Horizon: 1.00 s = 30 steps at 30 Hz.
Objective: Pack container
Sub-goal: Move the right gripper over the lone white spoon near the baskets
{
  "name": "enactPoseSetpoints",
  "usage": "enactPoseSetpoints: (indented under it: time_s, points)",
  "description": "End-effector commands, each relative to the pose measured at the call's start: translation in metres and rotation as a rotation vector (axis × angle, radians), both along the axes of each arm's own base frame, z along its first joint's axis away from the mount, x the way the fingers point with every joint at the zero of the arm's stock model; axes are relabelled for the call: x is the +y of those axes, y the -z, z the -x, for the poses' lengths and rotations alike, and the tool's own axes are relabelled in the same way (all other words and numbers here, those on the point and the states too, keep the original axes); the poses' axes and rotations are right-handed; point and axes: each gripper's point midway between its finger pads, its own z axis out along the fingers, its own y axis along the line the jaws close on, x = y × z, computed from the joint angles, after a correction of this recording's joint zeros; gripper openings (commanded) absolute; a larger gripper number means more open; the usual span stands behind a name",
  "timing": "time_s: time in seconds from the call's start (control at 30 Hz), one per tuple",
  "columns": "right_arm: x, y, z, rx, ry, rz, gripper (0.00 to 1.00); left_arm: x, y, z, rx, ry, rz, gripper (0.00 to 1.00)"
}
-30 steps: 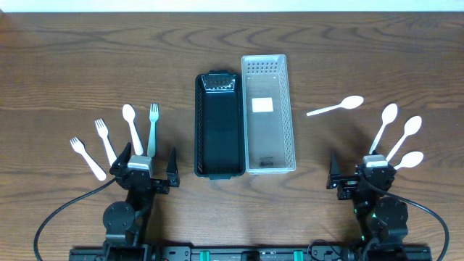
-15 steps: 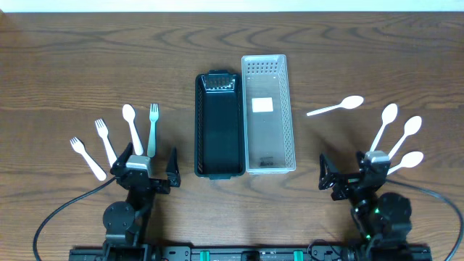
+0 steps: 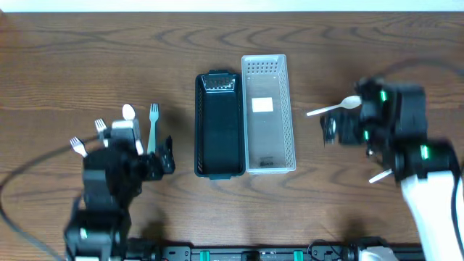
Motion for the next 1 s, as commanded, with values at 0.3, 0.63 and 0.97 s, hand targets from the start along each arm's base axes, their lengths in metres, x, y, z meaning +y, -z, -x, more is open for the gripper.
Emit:
enactPoseSetpoints:
  time_s: [0.3,0.63,0.97]
  points:
    - [-0.036,0.033,-0.096,0.108,0.637,-0.157,0.90,-0.004,0.002,-0.021,0.421,0.007,-0.013,0.98]
    - [-0.044,0.110,-0.117,0.358,0.904,-0.132,0.99,0.005,0.014,-0.025,0.463,-0.022,-0.060,0.98]
    - [-0.080,0.160,-0.095,0.496,1.168,-0.056,0.99,0.006,0.015,-0.021,0.481,-0.022,-0.062,0.98]
